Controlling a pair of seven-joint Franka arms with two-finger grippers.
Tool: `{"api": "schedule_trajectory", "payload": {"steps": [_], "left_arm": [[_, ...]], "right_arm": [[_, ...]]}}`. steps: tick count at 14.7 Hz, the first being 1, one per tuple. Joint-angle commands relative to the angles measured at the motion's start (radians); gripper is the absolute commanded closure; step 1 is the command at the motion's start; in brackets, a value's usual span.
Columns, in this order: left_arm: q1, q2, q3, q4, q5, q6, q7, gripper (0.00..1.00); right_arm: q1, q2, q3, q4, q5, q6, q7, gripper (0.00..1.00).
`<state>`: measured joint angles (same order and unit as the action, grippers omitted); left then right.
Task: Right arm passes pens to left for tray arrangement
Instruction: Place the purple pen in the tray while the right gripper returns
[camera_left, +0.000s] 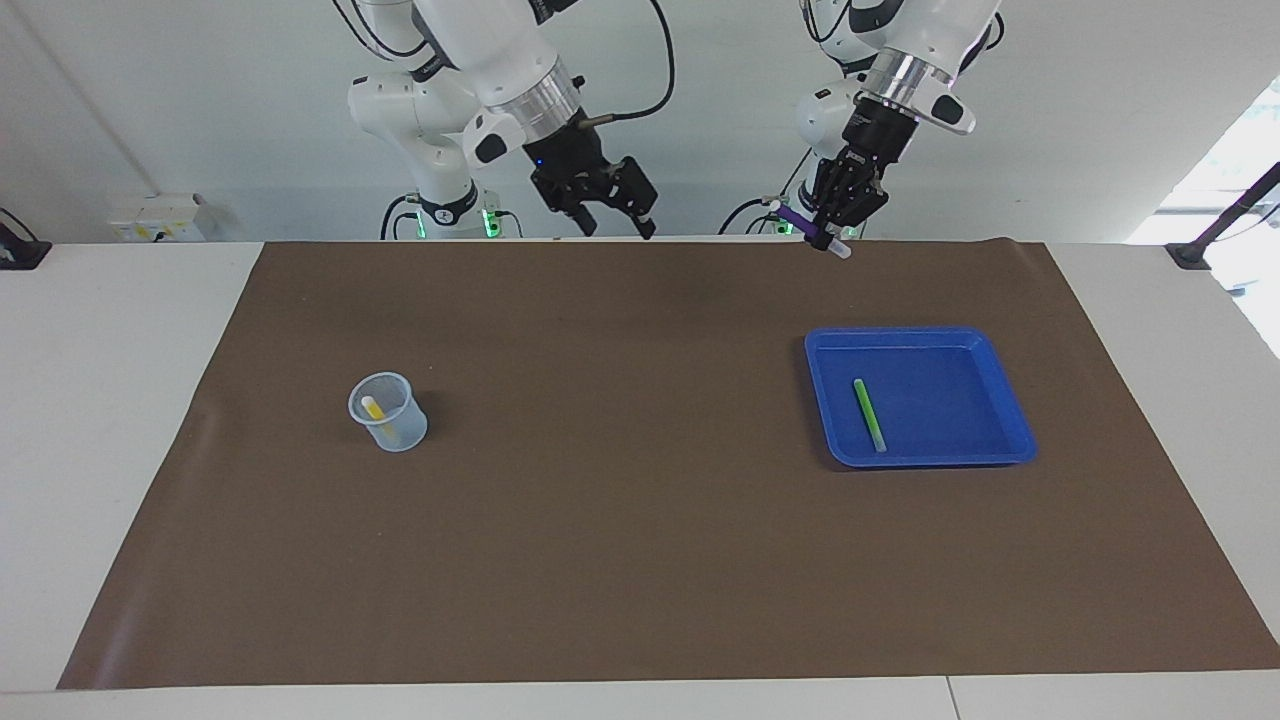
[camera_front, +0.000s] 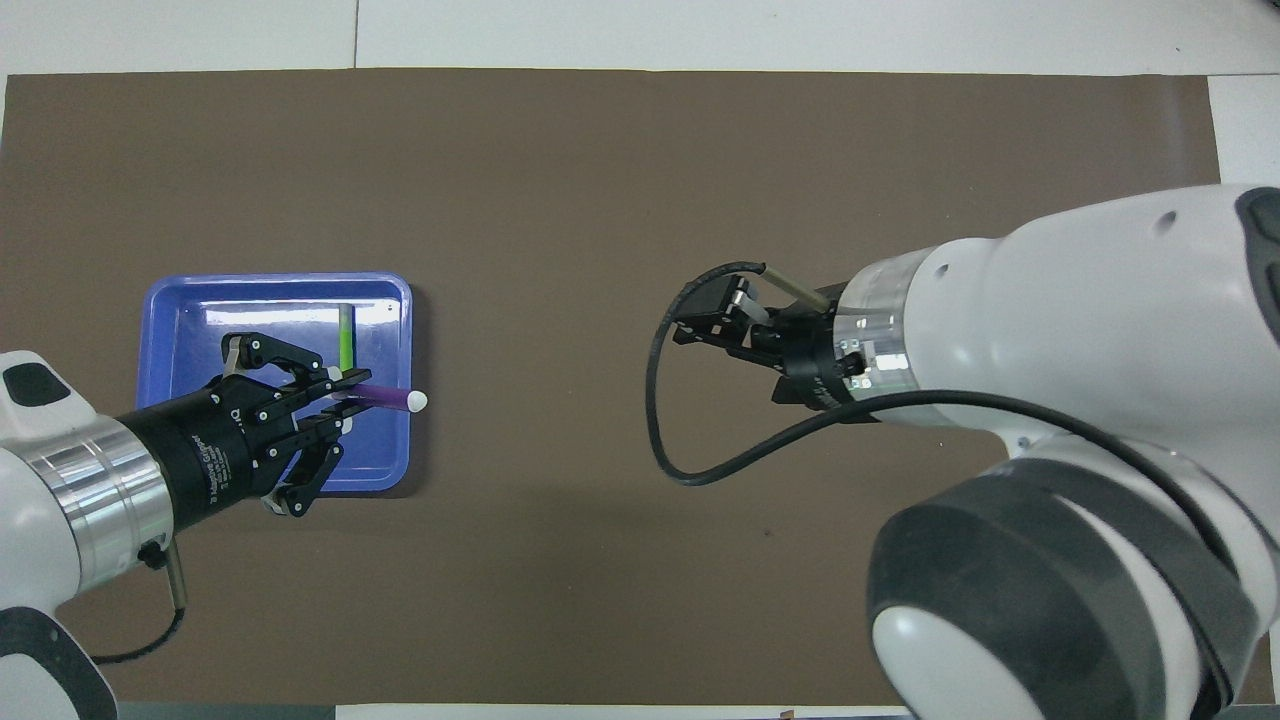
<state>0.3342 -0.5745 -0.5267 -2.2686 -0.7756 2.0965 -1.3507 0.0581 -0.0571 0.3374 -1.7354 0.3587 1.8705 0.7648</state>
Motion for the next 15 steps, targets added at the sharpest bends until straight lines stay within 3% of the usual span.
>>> {"api": "schedule_trajectory", "payload": {"steps": [1, 4, 8, 13, 15], "left_arm": [[0.086, 0.096, 0.014, 0.032, -0.001, -0.087, 0.287, 1.00], [0.137, 0.185, 0.016, 0.030, 0.041, -0.087, 0.578, 1.00], [0.178, 0.336, 0.016, 0.056, 0.246, -0.069, 0.893, 1.00], [0.169, 0.648, 0.013, 0.196, 0.692, -0.015, 1.133, 1.00], [0.166, 0.711, 0.013, 0.189, 0.794, 0.049, 1.159, 1.00]], "right_arm": [[-0.001, 0.005, -0.053, -0.009, -0.119, -0.053, -0.189, 0.00], [-0.006, 0.037, -0.098, -0.033, -0.233, -0.051, -0.342, 0.00], [-0.038, 0.082, -0.165, -0.055, -0.284, -0.031, -0.522, 0.00], [-0.072, 0.068, -0.247, -0.179, -0.285, 0.057, -0.780, 0.00], [-0.075, 0.066, -0.274, -0.220, -0.303, 0.096, -0.809, 0.00]]}}
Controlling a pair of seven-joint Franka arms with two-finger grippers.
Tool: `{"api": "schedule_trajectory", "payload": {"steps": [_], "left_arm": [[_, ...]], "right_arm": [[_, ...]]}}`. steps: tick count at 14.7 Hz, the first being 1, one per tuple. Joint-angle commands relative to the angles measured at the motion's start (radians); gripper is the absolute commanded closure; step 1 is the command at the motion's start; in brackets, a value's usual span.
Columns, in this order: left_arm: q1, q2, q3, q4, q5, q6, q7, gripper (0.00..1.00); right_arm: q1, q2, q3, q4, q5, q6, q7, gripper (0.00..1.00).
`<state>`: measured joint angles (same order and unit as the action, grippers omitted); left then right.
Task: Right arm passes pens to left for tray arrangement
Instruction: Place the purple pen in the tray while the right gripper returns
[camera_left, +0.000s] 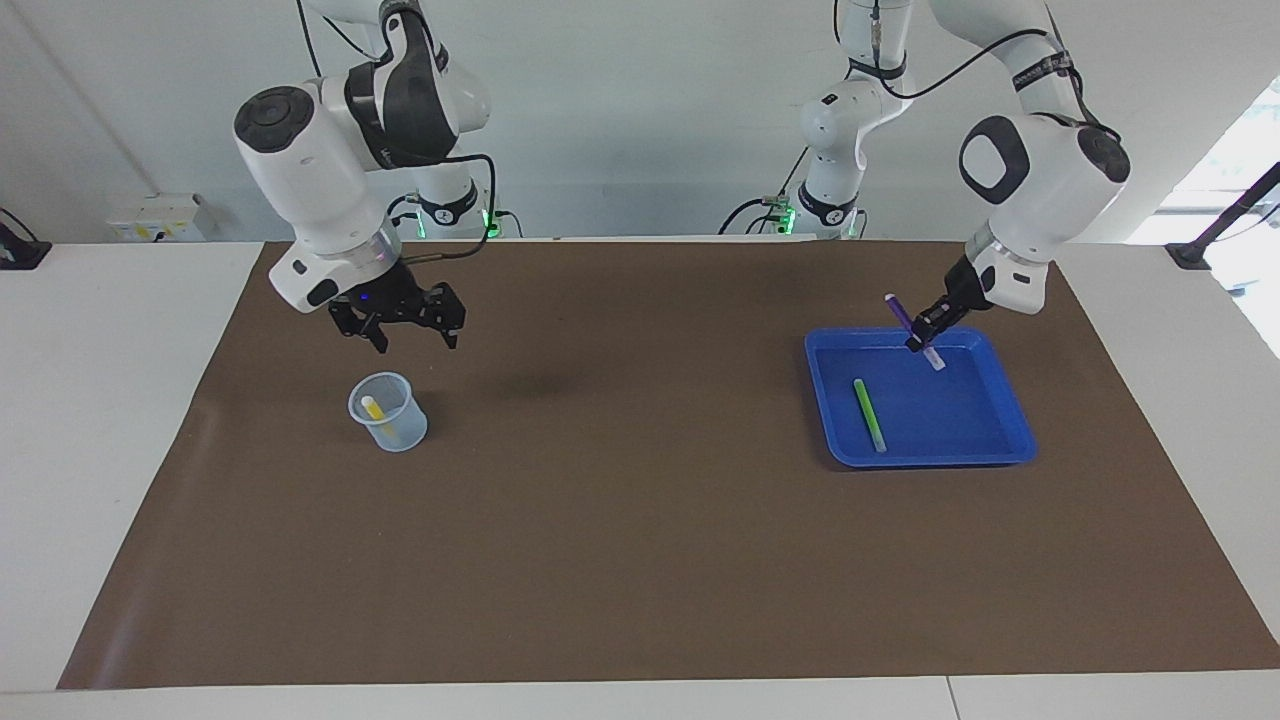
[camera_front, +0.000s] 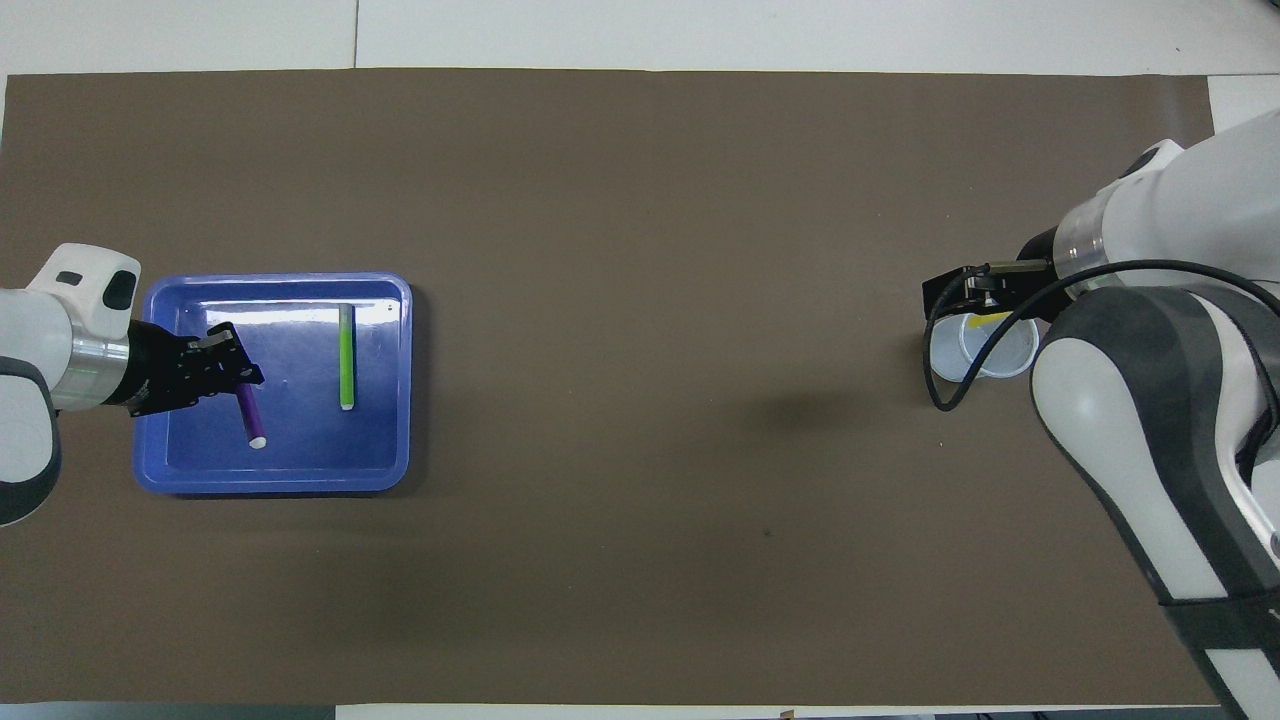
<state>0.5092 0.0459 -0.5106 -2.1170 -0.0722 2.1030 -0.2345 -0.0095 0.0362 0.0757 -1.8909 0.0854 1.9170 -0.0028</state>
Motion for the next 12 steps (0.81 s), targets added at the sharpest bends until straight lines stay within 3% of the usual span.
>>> {"api": "schedule_trajectory", "payload": {"steps": [1, 6, 12], "left_arm": [[-0.011, 0.121, -0.003, 0.035, 0.107, 0.064, 0.052, 1.00], [-0.026, 0.155, -0.003, 0.008, 0.115, 0.127, 0.057, 1.00], [-0.035, 0.152, -0.002, -0.014, 0.115, 0.135, 0.104, 1.00]], "right_arm": [[-0.007, -0.027, -0.023, -0.071, -0.062, 0.060, -0.063, 0.00], [-0.007, -0.022, -0.074, -0.160, -0.084, 0.192, -0.155, 0.00], [-0.009, 0.010, -0.076, -0.175, -0.084, 0.278, -0.166, 0.02]]}}
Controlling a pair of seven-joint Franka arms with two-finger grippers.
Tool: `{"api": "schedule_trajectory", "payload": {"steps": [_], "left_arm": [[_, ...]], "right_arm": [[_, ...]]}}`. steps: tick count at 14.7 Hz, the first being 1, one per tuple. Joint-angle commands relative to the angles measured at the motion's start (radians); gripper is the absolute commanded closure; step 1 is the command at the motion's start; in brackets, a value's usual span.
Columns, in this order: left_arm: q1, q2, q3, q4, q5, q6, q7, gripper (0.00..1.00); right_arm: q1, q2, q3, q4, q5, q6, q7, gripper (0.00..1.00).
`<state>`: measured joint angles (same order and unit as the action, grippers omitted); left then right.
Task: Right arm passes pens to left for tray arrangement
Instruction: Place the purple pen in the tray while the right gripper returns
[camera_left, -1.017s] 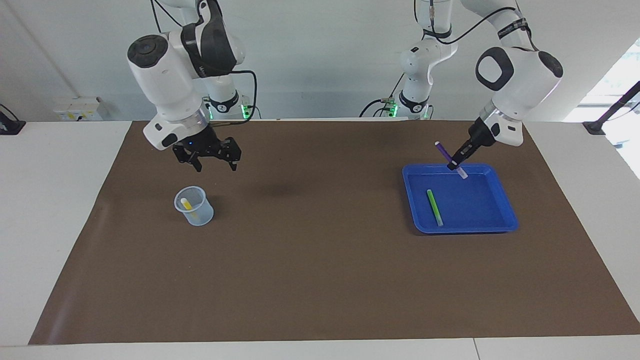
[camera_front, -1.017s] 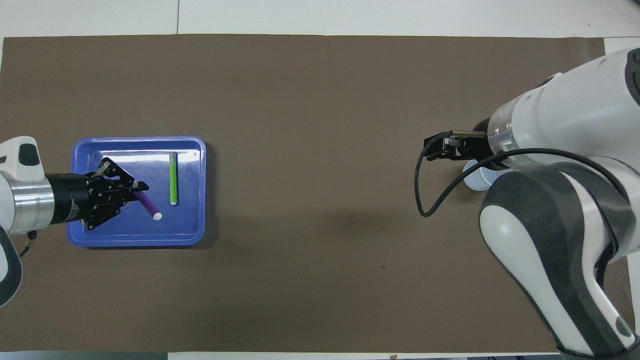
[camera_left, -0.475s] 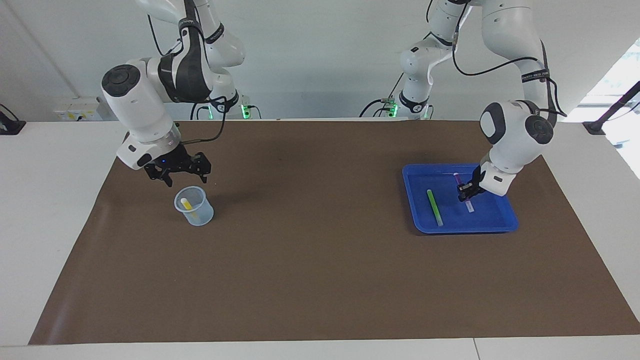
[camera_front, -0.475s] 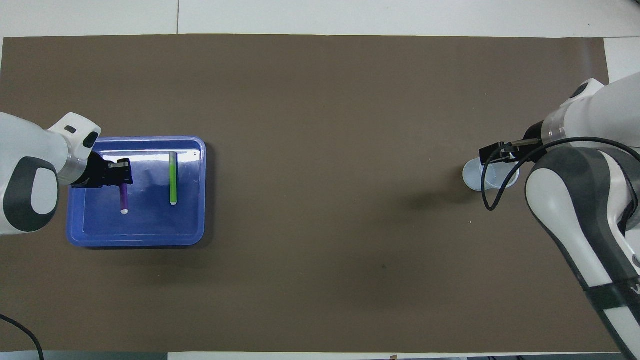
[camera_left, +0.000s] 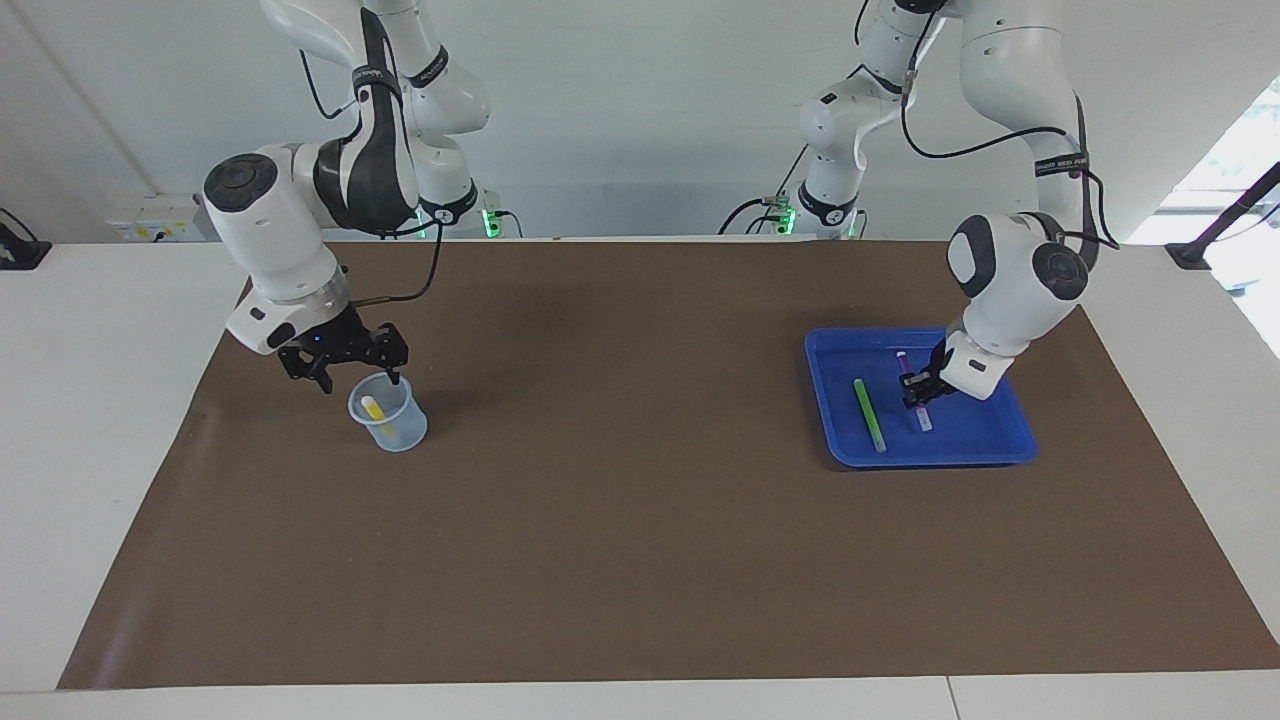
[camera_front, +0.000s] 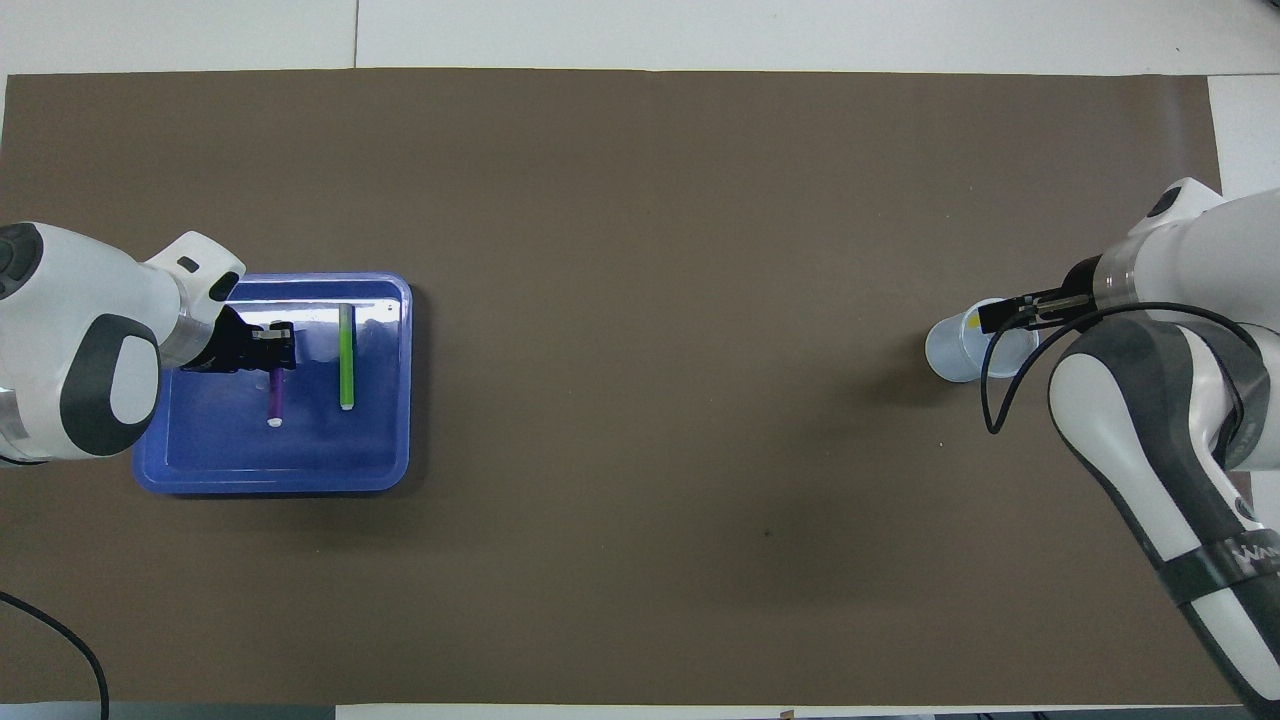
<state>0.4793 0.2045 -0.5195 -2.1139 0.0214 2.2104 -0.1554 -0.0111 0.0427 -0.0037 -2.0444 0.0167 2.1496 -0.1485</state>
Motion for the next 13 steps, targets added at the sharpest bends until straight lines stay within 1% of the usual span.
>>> {"api": "schedule_trajectory", "payload": {"steps": [1, 2, 6, 8, 11, 12, 13], "left_arm": [[-0.005, -0.007, 0.007, -0.021, 0.022, 0.029, 0.030, 0.52], [-0.005, -0.007, 0.007, -0.023, 0.022, 0.031, 0.030, 0.01], [-0.002, -0.007, 0.007, -0.023, 0.022, 0.031, 0.031, 0.00], [-0.002, -0.007, 0.007, -0.023, 0.022, 0.031, 0.031, 0.00], [-0.002, -0.007, 0.007, -0.020, 0.022, 0.028, 0.031, 0.00], [0.001, -0.005, 0.006, -0.009, 0.020, 0.013, 0.031, 0.00], [0.001, -0.007, 0.006, 0.005, 0.020, -0.003, 0.030, 0.00]], "right_arm": [[-0.007, 0.008, 0.004, -0.022, -0.015, 0.056, -0.020, 0.02], [-0.007, 0.016, 0.004, -0.022, -0.015, 0.065, -0.020, 0.03], [-0.006, 0.017, 0.004, -0.026, -0.015, 0.101, -0.026, 0.05], [-0.006, 0.032, 0.004, -0.031, -0.014, 0.105, -0.031, 0.05], [-0.006, 0.031, 0.002, -0.037, -0.014, 0.102, -0.031, 0.09], [-0.006, 0.031, 0.004, -0.037, -0.014, 0.102, -0.029, 0.14], [-0.006, 0.031, 0.004, -0.037, -0.015, 0.101, -0.029, 0.27]]}}
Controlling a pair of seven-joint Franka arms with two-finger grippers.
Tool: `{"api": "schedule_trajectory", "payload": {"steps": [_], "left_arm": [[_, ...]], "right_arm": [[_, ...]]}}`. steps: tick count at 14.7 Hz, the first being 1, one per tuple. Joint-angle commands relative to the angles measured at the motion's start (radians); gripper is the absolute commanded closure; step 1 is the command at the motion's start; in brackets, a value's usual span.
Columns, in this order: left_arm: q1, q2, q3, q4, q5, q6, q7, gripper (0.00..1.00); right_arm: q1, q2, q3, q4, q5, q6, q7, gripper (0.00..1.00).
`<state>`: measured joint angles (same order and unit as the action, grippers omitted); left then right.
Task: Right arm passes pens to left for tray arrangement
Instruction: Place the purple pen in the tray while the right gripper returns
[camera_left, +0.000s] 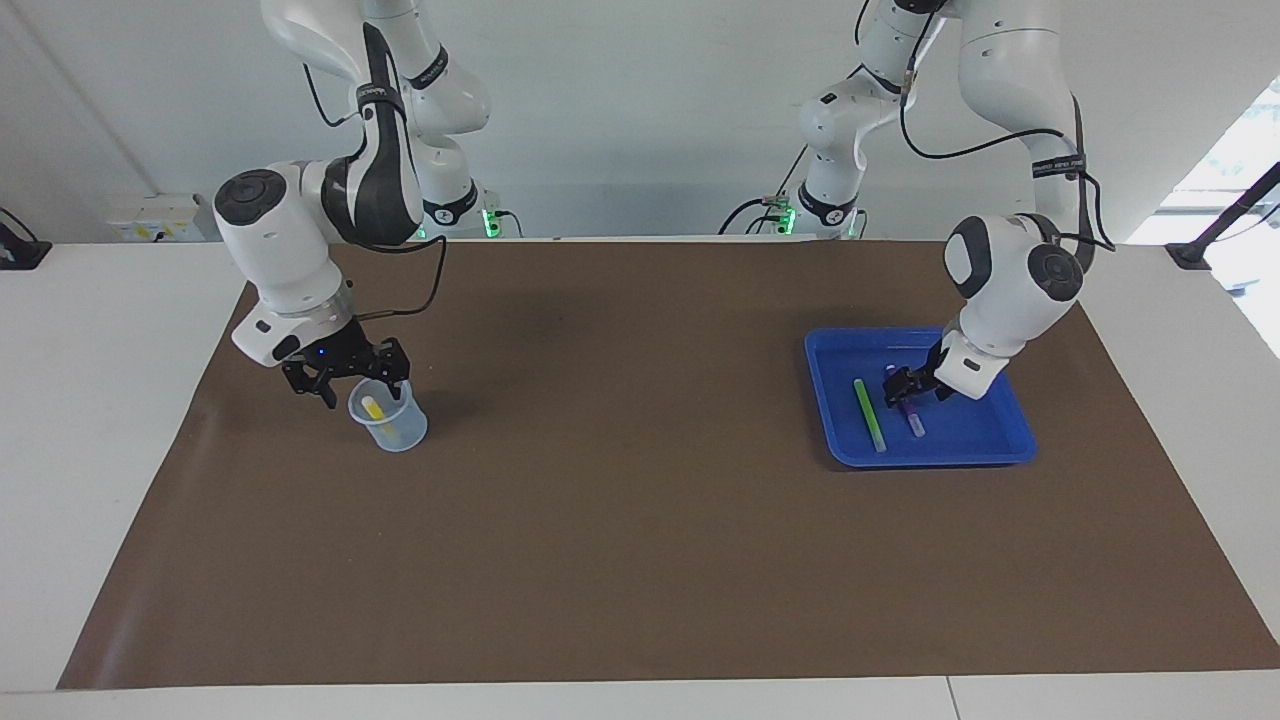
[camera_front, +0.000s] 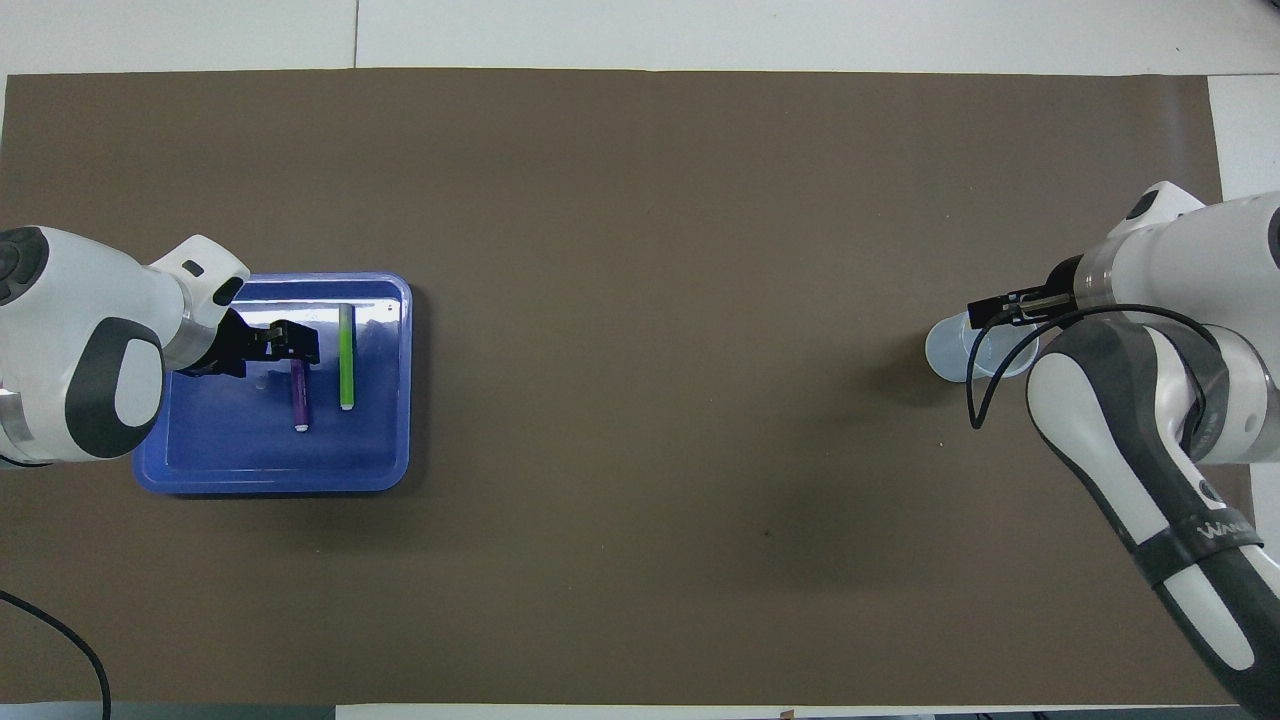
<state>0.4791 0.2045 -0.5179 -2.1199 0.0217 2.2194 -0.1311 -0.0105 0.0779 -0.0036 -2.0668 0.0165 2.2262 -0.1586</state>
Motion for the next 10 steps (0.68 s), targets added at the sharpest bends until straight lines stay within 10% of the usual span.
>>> {"api": "schedule_trajectory", "payload": {"steps": [1, 3, 10], "left_arm": [[0.000, -0.008, 0.003, 0.032, 0.020, -0.048, 0.004, 0.00], [-0.004, -0.020, -0.001, 0.102, 0.006, -0.162, -0.004, 0.00], [-0.011, -0.205, -0.020, 0.276, -0.205, -0.504, -0.252, 0.00]], "right_arm": [[-0.006, -0.006, 0.004, -0.015, -0.013, 0.021, -0.021, 0.56], [-0.006, -0.006, 0.004, -0.015, -0.013, 0.018, -0.027, 1.00], [-0.005, -0.041, 0.002, -0.004, -0.013, -0.019, -0.022, 1.00]]}}
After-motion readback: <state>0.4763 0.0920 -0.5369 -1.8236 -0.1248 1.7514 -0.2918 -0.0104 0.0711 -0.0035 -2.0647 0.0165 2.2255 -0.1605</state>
